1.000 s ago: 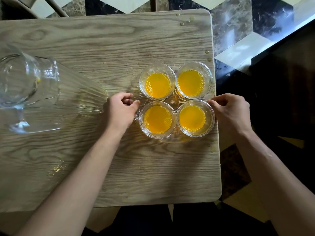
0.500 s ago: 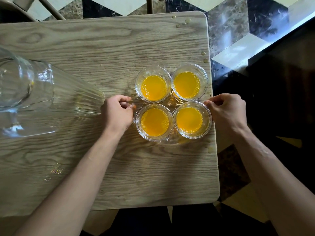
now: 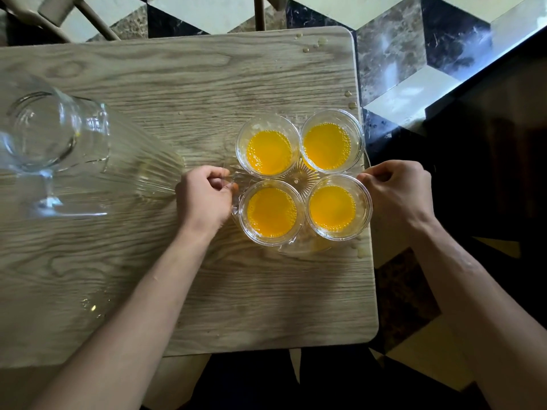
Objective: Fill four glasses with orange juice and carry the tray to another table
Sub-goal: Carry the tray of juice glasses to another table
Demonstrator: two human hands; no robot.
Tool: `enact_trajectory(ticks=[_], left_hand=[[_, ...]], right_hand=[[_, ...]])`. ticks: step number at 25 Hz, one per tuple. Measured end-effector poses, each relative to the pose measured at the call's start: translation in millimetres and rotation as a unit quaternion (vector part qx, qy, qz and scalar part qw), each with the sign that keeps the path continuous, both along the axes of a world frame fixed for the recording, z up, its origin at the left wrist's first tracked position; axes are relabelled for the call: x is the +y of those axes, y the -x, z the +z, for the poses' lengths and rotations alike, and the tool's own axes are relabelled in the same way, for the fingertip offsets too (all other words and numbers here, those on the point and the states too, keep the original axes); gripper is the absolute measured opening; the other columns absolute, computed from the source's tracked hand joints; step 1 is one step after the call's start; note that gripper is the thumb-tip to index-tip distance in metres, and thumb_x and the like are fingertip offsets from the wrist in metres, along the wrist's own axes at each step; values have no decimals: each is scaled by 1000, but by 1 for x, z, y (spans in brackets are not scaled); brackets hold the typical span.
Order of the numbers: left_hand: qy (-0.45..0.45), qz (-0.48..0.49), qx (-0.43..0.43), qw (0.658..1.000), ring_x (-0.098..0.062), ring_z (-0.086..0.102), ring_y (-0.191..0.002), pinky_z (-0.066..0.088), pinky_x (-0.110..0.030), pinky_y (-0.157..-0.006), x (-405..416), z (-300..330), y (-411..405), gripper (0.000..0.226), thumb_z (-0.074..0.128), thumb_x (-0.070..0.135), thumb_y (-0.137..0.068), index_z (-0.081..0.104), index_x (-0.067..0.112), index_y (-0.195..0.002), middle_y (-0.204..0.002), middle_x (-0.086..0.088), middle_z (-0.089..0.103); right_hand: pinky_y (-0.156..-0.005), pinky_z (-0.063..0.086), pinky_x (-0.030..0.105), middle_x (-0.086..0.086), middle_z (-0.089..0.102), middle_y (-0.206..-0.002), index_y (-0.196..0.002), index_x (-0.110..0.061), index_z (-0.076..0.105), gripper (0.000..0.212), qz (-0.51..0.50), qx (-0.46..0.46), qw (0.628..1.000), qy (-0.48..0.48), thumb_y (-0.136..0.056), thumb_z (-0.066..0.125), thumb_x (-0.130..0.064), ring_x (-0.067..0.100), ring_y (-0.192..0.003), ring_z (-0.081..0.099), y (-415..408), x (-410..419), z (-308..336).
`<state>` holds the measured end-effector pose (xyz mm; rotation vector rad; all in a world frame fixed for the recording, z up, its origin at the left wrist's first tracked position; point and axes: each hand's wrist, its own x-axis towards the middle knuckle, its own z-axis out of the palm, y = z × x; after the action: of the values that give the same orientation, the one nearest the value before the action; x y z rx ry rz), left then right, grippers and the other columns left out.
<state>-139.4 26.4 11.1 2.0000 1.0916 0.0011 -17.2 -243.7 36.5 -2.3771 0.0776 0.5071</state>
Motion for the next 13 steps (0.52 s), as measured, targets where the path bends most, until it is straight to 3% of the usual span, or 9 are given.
enact_trajectory(ticks=[7, 13], left_hand=[[-6, 32, -4, 999, -16, 64, -70, 56, -31, -81, -15, 17, 32, 24, 83, 4, -82, 79, 9, -106, -72, 7, 67], [-3, 115, 6, 993, -16, 70, -76, 55, -28, -77, -39, 25, 79, 20, 83, 6, -80, 80, 15, -98, -79, 3, 74]], right_hand=[[-39, 41, 4, -7, 69, -67, -94, -7, 80, 13, 45, -2, 999, -15, -89, 79, -20, -10, -48, 64, 9, -7, 18], [-37, 41, 5, -10, 68, -63, -87, -10, 80, 7, 104, -7, 994, -19, -85, 83, -16, -8, -43, 63, 20, -8, 25]])
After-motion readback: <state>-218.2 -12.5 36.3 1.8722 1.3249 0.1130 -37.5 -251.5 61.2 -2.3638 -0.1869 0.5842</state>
